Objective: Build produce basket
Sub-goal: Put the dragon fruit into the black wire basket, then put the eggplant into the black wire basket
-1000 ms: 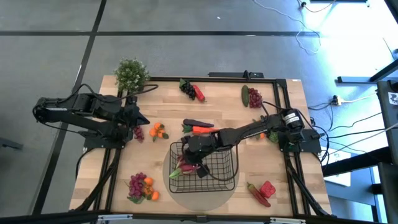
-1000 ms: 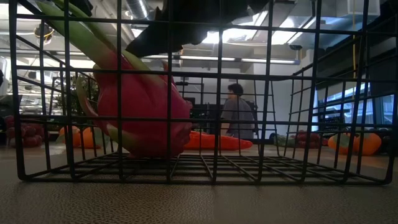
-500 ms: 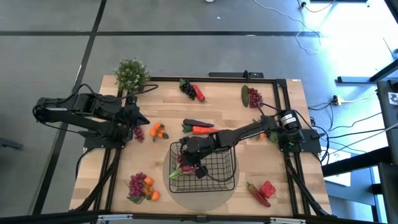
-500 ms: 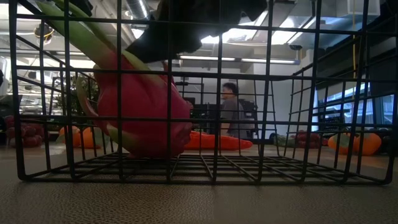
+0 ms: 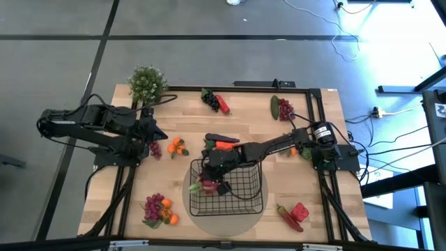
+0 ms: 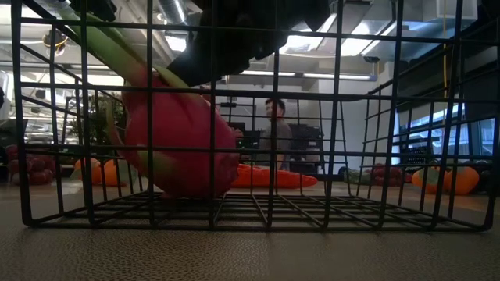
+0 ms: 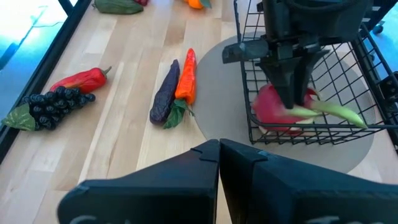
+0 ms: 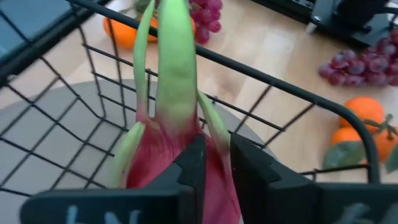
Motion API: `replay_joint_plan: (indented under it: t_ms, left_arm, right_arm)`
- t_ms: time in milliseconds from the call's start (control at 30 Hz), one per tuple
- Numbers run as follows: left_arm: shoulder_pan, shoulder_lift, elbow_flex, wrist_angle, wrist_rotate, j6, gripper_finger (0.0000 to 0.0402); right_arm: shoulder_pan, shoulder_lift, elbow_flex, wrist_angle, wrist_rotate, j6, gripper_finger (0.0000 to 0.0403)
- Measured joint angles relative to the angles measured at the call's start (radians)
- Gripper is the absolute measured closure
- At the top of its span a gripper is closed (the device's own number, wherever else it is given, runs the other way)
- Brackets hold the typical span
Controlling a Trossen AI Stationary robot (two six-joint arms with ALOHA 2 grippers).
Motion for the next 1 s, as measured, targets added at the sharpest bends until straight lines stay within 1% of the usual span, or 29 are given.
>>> replay_joint_plan:
  t_ms: [100,200,267,433,633,833,933,1000]
  left_arm:
    - [0.0,0.0,0.0,0.0,0.0,0.0,0.0401]
    - [0.0,0.0,0.0,0.0,0.0,0.0,0.0401]
    - [0.0,0.0,0.0,0.0,0.0,0.0,0.0401]
    - [0.0,0.0,0.0,0.0,0.0,-0.001,0.0401]
    - [0.0,0.0,0.0,0.0,0.0,-0.001,0.0401]
    - [0.0,0.0,0.0,0.0,0.0,-0.017,0.0401]
    - [0.0,0.0,0.0,0.0,0.0,-0.02,0.0401]
    - [0.0,0.0,0.0,-0.002,-0.002,-0.024,0.0401]
  right_arm:
    - [-0.003,0.0,0.0,-0.001,0.019,0.001,0.0361]
    - [-0.009,0.0,0.0,-0.004,0.02,0.008,0.0391]
    - [-0.01,0.001,0.0,-0.005,0.03,0.008,0.0399]
    - [-0.011,0.002,-0.001,-0.009,0.136,0.011,0.0401]
    - [-0.011,0.002,-0.001,-0.008,0.213,0.054,0.0402]
    - [-0.011,-0.017,0.03,-0.027,0.219,0.078,0.0402]
    - [-0.011,-0.024,0.096,-0.115,0.22,0.146,0.0403]
    - [-0.011,-0.024,0.154,-0.217,0.221,0.177,0.0403]
